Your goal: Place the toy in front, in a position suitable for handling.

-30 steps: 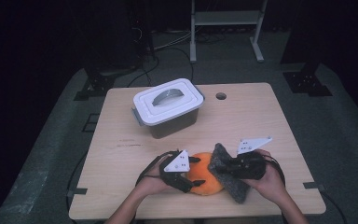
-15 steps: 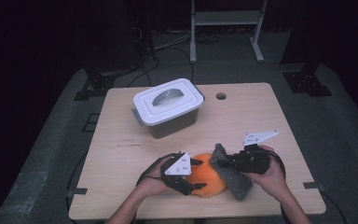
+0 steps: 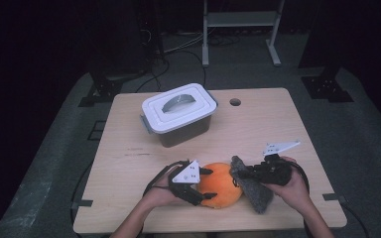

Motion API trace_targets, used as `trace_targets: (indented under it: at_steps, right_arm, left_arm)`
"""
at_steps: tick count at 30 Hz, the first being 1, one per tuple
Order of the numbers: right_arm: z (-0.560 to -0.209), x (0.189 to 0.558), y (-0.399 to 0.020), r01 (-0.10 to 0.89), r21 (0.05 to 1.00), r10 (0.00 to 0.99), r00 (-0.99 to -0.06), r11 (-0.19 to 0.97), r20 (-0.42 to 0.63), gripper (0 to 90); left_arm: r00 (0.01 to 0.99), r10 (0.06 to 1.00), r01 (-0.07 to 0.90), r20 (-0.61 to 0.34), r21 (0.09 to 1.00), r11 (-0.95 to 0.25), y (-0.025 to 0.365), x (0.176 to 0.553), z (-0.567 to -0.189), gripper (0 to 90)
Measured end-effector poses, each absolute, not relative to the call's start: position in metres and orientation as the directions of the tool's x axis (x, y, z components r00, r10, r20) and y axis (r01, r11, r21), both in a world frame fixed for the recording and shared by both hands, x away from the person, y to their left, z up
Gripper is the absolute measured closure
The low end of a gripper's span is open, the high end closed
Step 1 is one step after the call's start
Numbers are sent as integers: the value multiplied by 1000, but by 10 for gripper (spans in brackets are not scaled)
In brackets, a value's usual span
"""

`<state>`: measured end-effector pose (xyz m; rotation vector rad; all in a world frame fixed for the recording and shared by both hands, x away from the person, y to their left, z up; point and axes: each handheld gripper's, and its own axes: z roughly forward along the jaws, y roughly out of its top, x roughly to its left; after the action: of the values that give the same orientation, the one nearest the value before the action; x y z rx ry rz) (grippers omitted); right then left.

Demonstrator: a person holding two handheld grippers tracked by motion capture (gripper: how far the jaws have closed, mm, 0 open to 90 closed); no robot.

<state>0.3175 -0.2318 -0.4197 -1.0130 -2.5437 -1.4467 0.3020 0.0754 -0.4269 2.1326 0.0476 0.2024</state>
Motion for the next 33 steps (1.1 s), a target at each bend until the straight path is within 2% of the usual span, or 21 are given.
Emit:
trace_targets:
  at_steps: [5, 14, 23, 26, 30, 33]
  right_arm:
    - [-423, 318, -238, 582, 737, 529, -769, 343, 360, 736]
    - [-416, 311, -228, 535, 768, 491, -804, 351, 336, 735]
    - [-427, 316, -241, 579, 736, 521, -773, 350, 361, 735]
    - [-419, 313, -238, 558, 759, 506, -786, 336, 354, 736]
    - [-403, 307, -224, 509, 811, 437, -824, 288, 362, 736]
    - [-395, 302, -208, 465, 828, 411, -852, 313, 323, 735]
  left_arm:
    - [985, 121, -38, 121, 844, -534, 78, 304, -428, 289]
    - [985, 158, 22, 75, 846, -533, 88, 313, -431, 280]
    - [981, 183, 44, 62, 850, -526, 91, 315, -432, 266]
    - [981, 184, 40, 68, 851, -524, 89, 315, -431, 262]
    - [979, 187, 26, 84, 854, -519, 81, 313, -429, 256]
    - [977, 192, 23, 90, 856, -516, 77, 311, -428, 247]
